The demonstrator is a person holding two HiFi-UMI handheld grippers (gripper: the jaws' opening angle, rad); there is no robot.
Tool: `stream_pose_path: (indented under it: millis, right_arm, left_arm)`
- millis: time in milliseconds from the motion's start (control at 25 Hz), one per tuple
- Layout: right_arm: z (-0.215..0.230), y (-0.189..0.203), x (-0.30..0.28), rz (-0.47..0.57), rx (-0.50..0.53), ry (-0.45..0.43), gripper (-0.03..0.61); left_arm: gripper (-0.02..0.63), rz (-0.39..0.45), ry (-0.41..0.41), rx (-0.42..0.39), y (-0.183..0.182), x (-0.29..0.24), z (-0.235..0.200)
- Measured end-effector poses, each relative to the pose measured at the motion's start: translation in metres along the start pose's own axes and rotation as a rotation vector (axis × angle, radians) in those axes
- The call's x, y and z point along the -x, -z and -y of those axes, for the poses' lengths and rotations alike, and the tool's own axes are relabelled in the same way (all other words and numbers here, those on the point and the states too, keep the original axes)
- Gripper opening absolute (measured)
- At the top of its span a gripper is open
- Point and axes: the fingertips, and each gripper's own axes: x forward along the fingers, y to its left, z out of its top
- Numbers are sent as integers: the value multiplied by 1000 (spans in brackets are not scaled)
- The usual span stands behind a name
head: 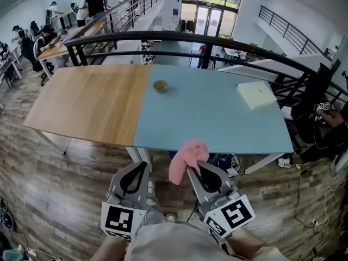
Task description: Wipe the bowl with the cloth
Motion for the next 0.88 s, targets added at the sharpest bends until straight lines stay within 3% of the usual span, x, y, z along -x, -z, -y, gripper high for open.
stream_pose_path:
  millis: [520, 880]
  right_arm:
    - [9, 5, -65, -15, 10, -2, 29]
    - [55, 6, -155, -45, -3, 33, 29]
  left_arm:
    - [3, -10, 0, 21, 14, -33, -52]
    - [3, -23, 38, 40, 15, -117, -118]
